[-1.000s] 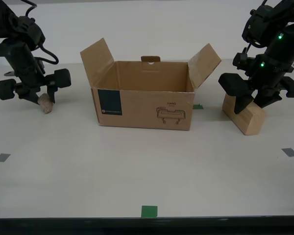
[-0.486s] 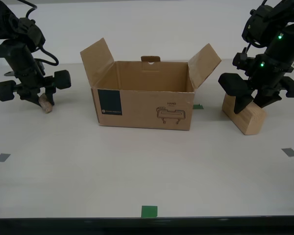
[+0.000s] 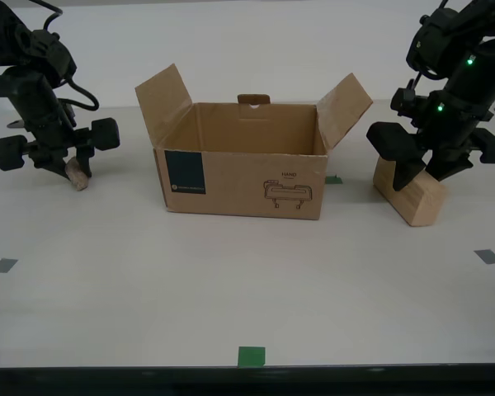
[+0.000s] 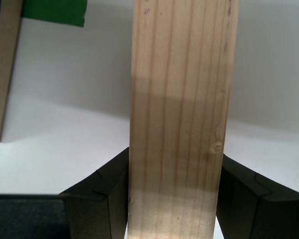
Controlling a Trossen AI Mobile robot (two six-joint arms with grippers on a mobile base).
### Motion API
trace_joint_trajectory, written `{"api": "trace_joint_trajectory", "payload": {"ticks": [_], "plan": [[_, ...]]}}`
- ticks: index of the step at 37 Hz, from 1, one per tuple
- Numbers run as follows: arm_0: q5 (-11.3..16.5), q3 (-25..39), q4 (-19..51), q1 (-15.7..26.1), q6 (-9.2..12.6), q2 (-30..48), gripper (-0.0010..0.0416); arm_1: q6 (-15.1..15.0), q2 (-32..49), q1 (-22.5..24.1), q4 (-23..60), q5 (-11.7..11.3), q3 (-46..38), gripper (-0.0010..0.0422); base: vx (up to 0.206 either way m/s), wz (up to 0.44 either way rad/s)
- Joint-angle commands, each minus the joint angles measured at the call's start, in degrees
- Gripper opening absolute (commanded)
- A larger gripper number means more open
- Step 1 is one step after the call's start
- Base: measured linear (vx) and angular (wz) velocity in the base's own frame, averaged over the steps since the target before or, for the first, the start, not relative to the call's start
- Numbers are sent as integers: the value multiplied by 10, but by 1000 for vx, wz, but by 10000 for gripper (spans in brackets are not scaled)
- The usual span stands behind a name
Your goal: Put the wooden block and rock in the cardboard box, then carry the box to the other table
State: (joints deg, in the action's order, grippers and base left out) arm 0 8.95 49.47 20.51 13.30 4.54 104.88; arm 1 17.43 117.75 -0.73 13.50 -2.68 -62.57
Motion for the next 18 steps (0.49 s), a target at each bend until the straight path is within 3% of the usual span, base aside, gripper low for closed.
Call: {"api": "trace_joint_trajectory", "payload": {"ticks": [1, 5, 9, 18], "plan": [[2, 9, 10, 0, 0, -6, -1, -5, -4, 0, 1, 1, 0, -2, 0, 0], [-2, 20, 18, 0, 2, -17, -1, -10, -12, 0, 0, 1, 0, -2, 0, 0], [-31, 31, 29, 0, 2, -31, -1, -17, -25, 0, -2, 1, 0, -2, 0, 0], [-33, 57, 55, -1, 2, -65, -1, -35, -79, 0, -2, 1, 0, -1, 0, 0]]}}
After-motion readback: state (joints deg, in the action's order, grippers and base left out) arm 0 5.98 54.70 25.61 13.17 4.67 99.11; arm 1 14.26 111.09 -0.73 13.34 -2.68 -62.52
